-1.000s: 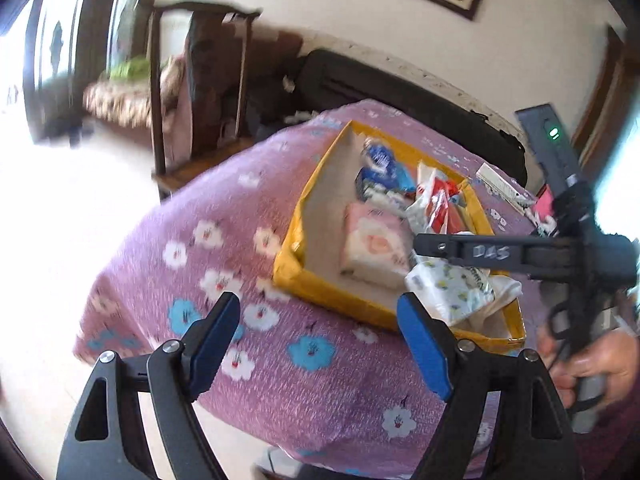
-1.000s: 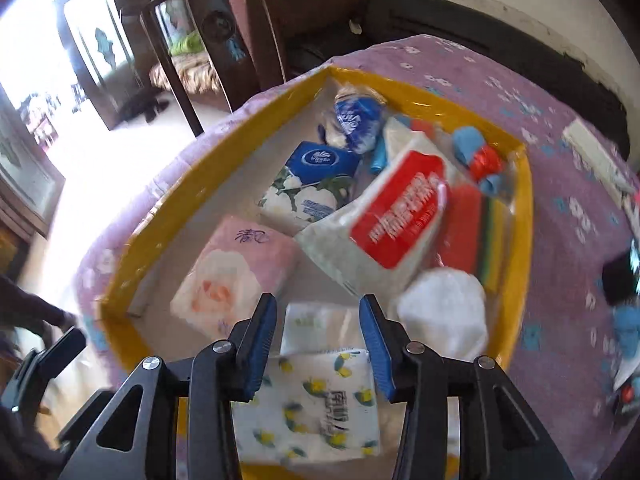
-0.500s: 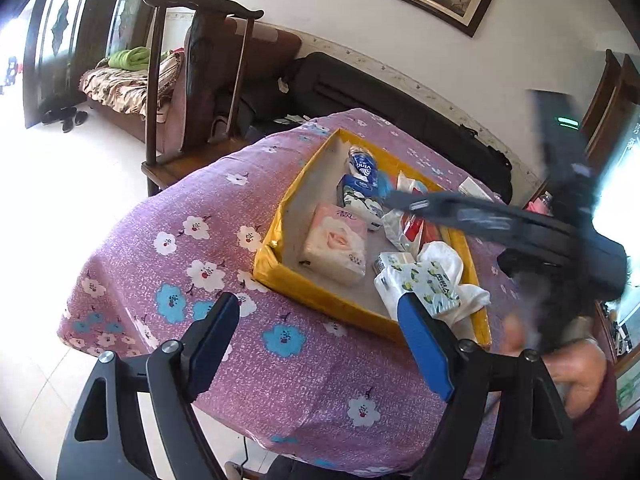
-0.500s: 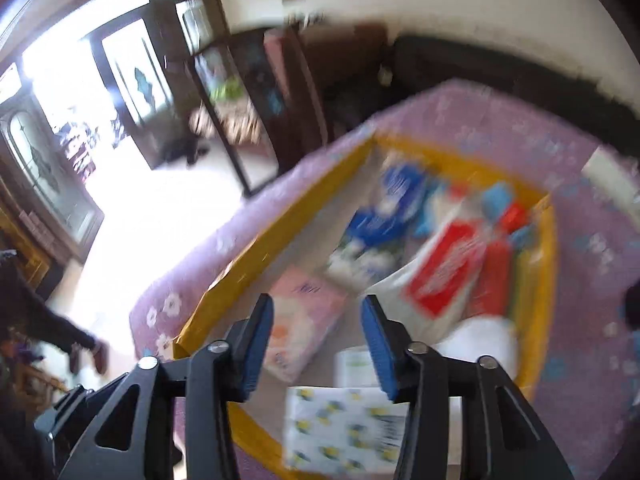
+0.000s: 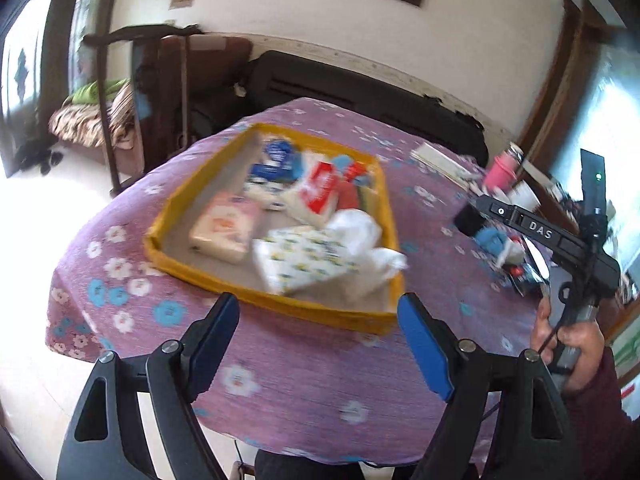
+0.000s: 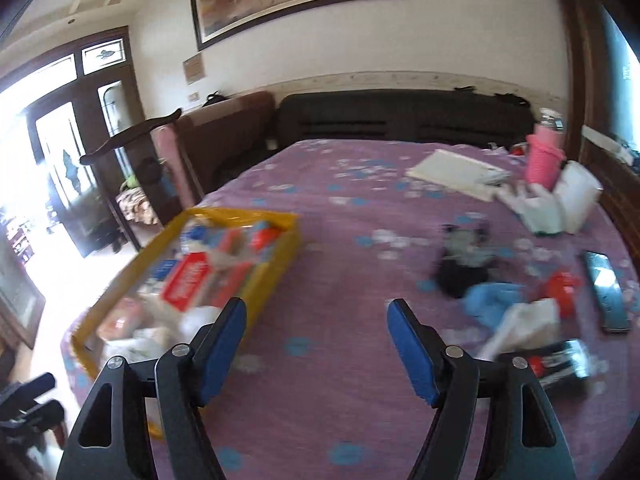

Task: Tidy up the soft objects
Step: 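Move both open tools back toward the remaining items on the table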

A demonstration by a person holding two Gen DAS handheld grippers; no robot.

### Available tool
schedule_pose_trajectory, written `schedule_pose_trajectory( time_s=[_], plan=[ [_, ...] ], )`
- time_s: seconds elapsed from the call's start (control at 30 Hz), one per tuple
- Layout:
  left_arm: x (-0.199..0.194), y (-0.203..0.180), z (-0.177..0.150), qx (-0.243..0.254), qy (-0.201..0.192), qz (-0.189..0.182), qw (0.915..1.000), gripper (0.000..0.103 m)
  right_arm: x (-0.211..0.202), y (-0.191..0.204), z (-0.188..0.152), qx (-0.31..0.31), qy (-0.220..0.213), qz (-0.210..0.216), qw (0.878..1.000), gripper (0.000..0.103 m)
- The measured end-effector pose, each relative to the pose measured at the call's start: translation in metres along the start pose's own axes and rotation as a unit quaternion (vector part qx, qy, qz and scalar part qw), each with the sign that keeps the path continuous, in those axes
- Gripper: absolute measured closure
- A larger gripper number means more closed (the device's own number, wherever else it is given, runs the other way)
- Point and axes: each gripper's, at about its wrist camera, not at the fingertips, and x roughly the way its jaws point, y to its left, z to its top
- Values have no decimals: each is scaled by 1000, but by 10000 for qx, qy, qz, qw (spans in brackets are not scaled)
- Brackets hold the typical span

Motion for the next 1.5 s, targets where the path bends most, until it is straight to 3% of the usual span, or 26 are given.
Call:
schedule_pose_trajectory(
  time_s=[0.17,0.33,0.47,0.67,0.9,1.07,1.13,1.17,1.3,1.4,1.47,1.5],
  plan=[
    [11,-64,-5,419,248,19,9988,22,-29,-41,-11,-365,-608,-543,9960,20],
    [17,-138,-15,922,378,-12,9950,22,-60,-73,-38,-473,-1626,-1394,9756,12],
    [21,-171,-17,845,471,-87,9953,22,-73,-85,-38,-159,-1734,-1164,9778,10],
    [2,-180,-9,678,351,-149,9970,22,-67,-89,-39,-206,-1553,-1520,9759,9],
    [-8,-148,-9,798,299,-438,9954,22,-77,-99,-41,18,-1849,-2179,9583,9],
    [-3,-115,-7,986,412,-853,9906,21,-121,-121,-56,436,-1585,-2644,9503,9],
    [5,-109,1,1017,452,-1266,9857,15,-147,-128,-66,484,-1380,-2997,9428,9],
    [11,-109,4,1031,490,-1480,9824,11,-162,-130,-73,518,-1283,-3256,9353,9],
    [60,-130,9,1264,1002,-2255,9608,10,-223,-130,-109,751,-750,-4203,9012,8],
    [99,-143,8,1433,1473,-2411,9485,10,-243,-123,-132,768,-451,-4824,8714,6],
    [121,-145,8,1526,1688,-2316,9458,10,-240,-121,-136,920,-258,-4832,8703,6],
    [129,-145,8,1591,1736,-2205,9466,10,-235,-121,-133,1057,-171,-4655,8785,6]
  ],
)
